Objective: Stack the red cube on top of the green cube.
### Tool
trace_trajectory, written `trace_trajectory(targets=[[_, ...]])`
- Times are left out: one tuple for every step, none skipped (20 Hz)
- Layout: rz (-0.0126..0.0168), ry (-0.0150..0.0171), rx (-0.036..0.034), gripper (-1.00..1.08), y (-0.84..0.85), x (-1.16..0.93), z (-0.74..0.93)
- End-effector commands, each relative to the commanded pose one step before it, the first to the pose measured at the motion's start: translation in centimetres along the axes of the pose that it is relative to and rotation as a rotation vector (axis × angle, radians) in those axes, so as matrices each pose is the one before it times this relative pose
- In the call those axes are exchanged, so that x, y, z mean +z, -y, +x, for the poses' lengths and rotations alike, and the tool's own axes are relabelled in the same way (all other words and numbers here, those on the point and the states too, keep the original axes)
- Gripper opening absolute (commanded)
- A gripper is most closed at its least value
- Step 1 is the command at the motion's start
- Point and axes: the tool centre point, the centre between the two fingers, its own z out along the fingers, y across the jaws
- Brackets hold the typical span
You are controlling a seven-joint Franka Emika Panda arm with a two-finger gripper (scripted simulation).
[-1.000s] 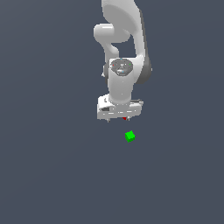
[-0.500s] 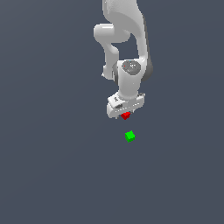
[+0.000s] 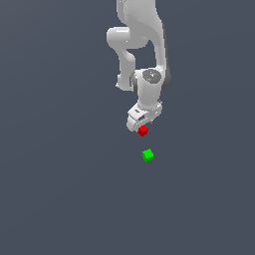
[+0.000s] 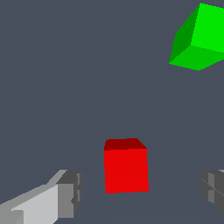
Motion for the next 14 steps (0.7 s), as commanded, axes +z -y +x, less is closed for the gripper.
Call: trace_trajectory(targets=[[-0.00099,-0.00121,-0.03342,1.0,0.538,0.4,-0.524],[-0.00019,-0.00012,-0.00843,1.0,0.139,0.11,-0.135],[-0.00017,-0.00008,-0.00651,1.0,0.105,0.087,-0.106],[-0.00016,-0.00004,-0.00458,1.0,0.069,0.064,-0.077],[-0.00016,0.00001,-0.00267,1.0,0.035,0.041,-0.048],[-0.00014,0.00005,-0.00067,1.0,-0.004,0.019,-0.021],[-0.00017,0.00012,0.00095,1.0,-0.027,-0.004,0.015],[-0.00017,0.00017,0.00308,1.0,-0.072,-0.026,0.037],[-0.0001,0.00012,0.00267,1.0,-0.059,-0.026,0.035],[-0.00003,0.00004,0.00098,1.0,-0.022,-0.009,0.011],[0.0003,0.00012,-0.00166,1.0,0.051,0.02,-0.026],[0.0,0.0,0.0,1.0,0.0,0.026,-0.001],[0.0,0.0,0.0,1.0,0.001,0.078,-0.003],[0.0,0.0,0.0,1.0,0.002,0.13,-0.004]])
